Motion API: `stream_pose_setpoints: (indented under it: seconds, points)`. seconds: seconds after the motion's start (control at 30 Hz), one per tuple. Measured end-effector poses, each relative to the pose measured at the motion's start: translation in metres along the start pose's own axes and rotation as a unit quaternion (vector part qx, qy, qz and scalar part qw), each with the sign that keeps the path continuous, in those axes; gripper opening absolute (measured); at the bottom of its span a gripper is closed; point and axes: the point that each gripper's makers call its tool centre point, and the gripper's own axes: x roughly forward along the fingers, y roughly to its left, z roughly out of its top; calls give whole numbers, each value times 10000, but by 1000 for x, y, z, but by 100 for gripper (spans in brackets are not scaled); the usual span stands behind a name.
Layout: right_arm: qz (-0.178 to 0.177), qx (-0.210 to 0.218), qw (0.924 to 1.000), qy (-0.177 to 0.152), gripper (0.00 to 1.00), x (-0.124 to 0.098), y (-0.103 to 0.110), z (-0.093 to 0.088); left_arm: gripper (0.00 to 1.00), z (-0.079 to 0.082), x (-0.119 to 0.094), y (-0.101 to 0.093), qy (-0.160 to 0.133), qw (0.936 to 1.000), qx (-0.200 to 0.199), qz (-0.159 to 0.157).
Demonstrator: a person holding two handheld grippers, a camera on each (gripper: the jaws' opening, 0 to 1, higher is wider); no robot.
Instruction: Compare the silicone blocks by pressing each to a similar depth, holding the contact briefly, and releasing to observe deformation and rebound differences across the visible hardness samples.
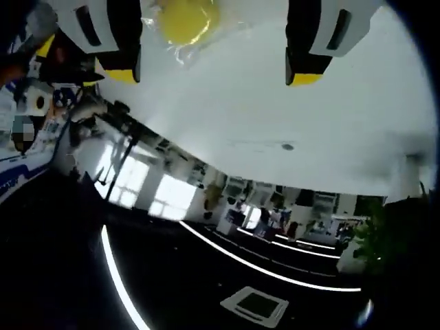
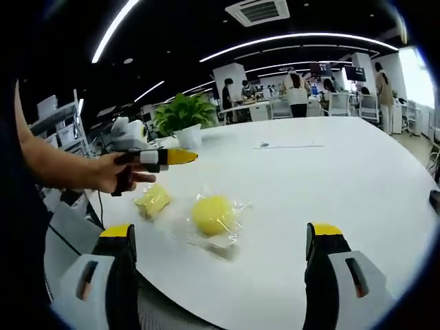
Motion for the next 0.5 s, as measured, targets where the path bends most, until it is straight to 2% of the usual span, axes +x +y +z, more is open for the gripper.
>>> stream_pose_setpoints:
  seconds: [0.07, 0.13, 0.17, 0.23, 0.27, 0.33, 0.4, 0.43, 0.5]
  points:
    - [19, -147, 9999, -22, 96, 3, 0, 5, 100, 9, -16, -6, -70, 9994, 181, -302]
    - [63, -229, 9997, -25, 96, 5, 1, 9, 100, 5, -36, -3, 205, 9988, 222, -373]
    - [84, -267, 9996, -1, 96, 7, 2, 11, 100, 4, -45, 2, 283, 9982, 441, -290]
    - [82, -385, 9992, 30, 96, 9, 2, 13, 100, 7, -67, 8, 247, 9971, 687, -206]
    - [68, -425, 9991, 49, 96, 9, 2, 13, 100, 9, -81, 11, 188, 9970, 738, -135]
    - [70, -454, 9989, 83, 96, 10, 2, 13, 100, 10, -95, 14, 131, 9974, 709, -61]
    - [72, -464, 9988, 130, 96, 11, 2, 12, 100, 5, -127, 31, 30, 9979, 488, 434]
    - [78, -477, 9987, 145, 96, 11, 3, 12, 100, 2, -139, 34, 48, 9973, 479, 559]
    - [63, -496, 9986, 180, 96, 11, 3, 12, 100, -7, -164, 41, 53, 9939, 795, 765]
